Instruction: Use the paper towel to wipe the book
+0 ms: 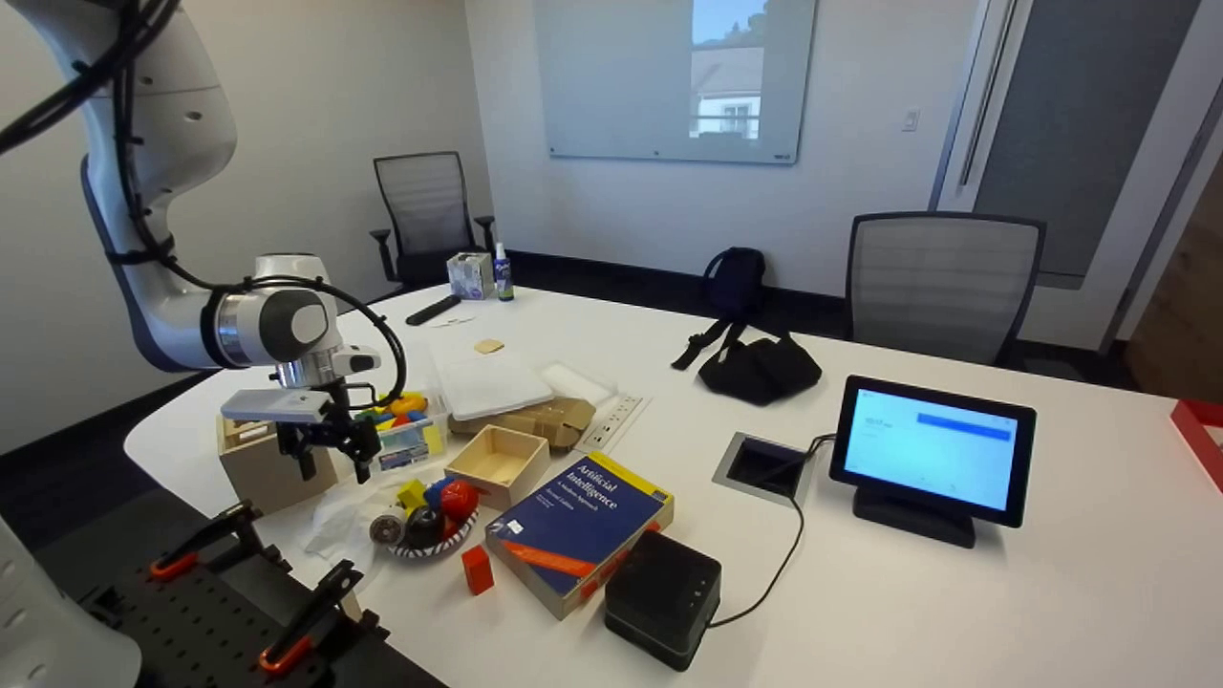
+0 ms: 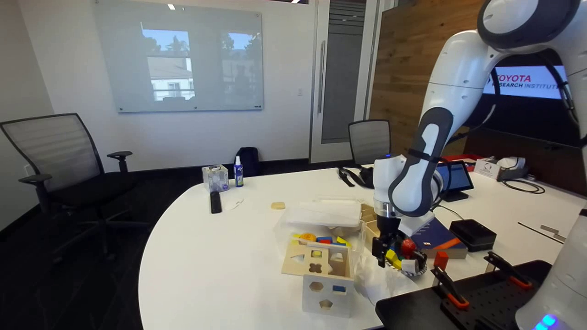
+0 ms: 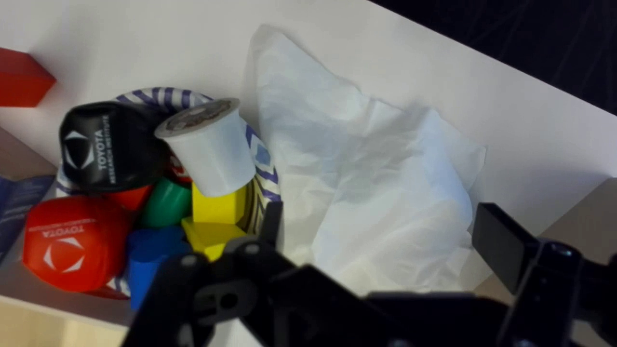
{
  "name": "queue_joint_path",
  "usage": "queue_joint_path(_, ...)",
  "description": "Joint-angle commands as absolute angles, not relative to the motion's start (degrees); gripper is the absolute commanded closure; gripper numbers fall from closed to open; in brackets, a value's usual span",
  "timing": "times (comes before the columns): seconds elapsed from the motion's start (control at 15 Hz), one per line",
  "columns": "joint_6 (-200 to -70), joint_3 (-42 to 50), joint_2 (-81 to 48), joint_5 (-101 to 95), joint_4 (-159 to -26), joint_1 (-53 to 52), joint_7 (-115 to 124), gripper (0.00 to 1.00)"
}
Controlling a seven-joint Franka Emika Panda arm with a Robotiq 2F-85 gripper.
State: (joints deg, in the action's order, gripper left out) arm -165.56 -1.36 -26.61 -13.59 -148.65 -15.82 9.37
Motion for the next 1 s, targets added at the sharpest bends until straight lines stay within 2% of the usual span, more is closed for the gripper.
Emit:
queue_joint_path(0.0,-166.5,0.5,-31.4,-14.2,-144.6,-18.9,8.4,0.0)
queue_joint_path(0.93,-165.5,3.8,-43.4,-14.2,-135.7,-23.6,6.9,0.0)
